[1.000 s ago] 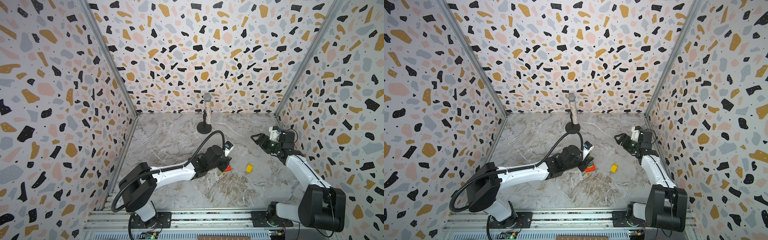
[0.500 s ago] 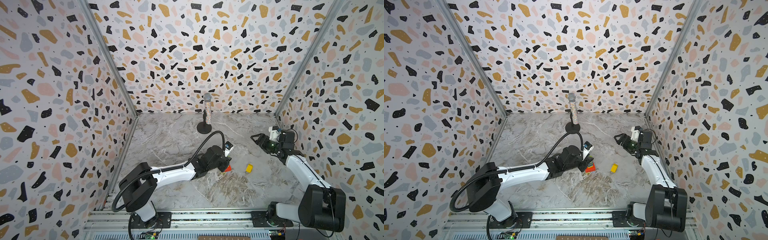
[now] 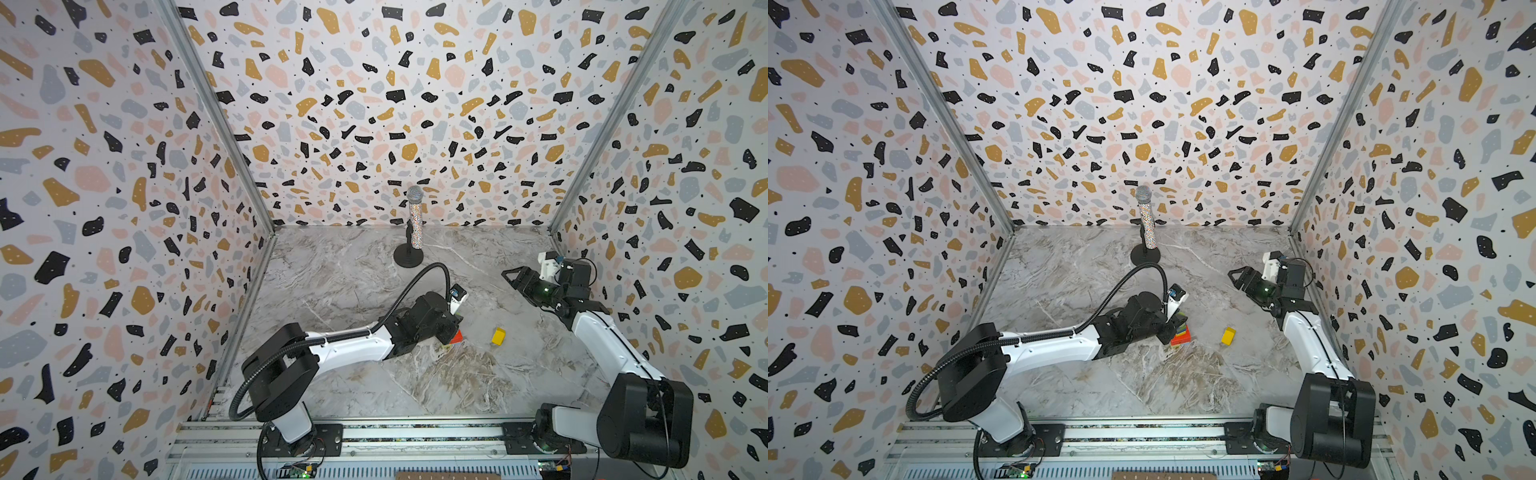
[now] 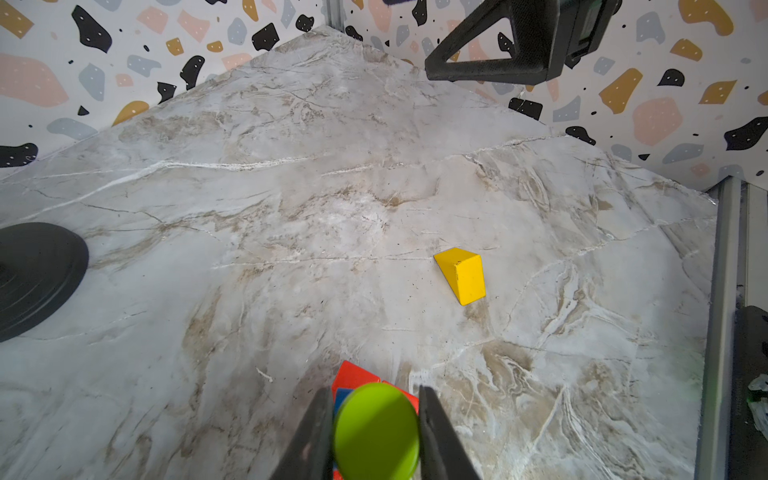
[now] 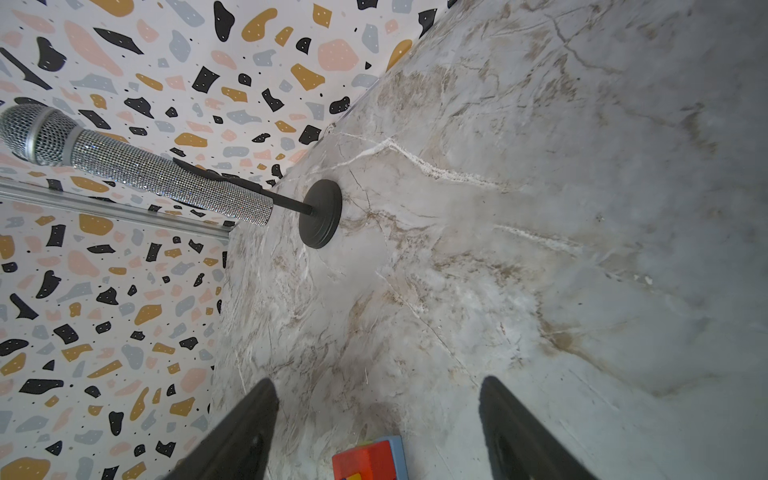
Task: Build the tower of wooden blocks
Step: 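Lower the green cylinder onto the top of the stack with the left gripper, then open and raise the left gripper while the right gripper nears the yellow block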
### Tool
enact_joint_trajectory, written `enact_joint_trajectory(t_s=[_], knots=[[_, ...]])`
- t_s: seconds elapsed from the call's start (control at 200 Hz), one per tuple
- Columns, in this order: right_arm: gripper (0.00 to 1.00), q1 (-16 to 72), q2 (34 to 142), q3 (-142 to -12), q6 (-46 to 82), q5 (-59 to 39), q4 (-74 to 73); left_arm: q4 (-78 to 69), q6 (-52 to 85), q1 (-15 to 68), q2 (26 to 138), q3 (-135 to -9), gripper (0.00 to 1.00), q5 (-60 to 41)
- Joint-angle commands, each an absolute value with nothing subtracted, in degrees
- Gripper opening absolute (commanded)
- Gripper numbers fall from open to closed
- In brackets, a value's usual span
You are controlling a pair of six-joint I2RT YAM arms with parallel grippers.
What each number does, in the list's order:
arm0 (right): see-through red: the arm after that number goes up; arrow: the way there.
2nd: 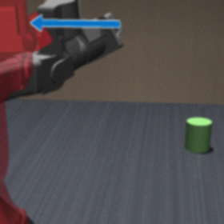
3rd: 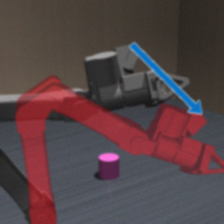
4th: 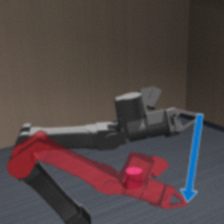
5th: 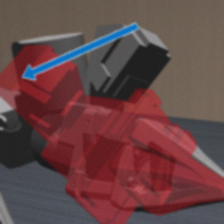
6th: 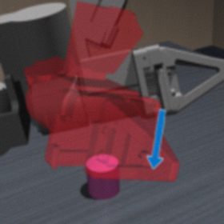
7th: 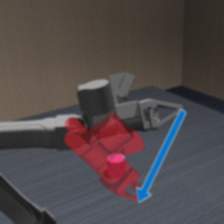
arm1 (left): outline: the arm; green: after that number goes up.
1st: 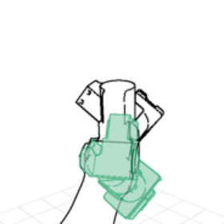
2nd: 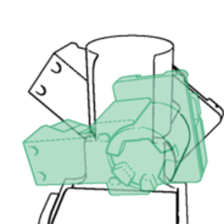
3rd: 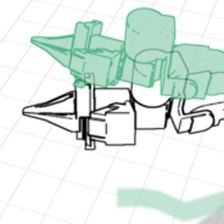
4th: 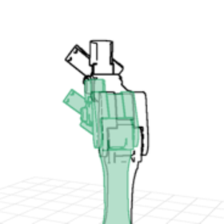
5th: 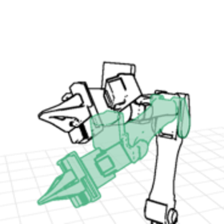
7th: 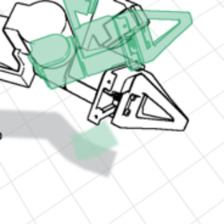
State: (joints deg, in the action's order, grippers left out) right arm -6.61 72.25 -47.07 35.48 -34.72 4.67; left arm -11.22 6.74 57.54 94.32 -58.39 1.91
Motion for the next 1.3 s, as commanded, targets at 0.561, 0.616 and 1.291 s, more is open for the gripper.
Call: enact_joint_trajectory(t_s=[0.561,0.616,1.291], knots=[[0.78,-6.3,70.8,-47.7,35.1,-35.7,4.8,-13.7,5.6,57.7,94.8,-58.6,0.28,4.0],[0.78,-6.3,70.9,-47.8,35.1,-35.9,4.8,-13.9,5.8,57.7,94.9,-58.6,0.29,4.0],[0.75,-4.5,70.0,-49.1,31.9,-31.2,7.5,-12.1,6.3,57.7,88.3,-57.8,1.00,4.7]])
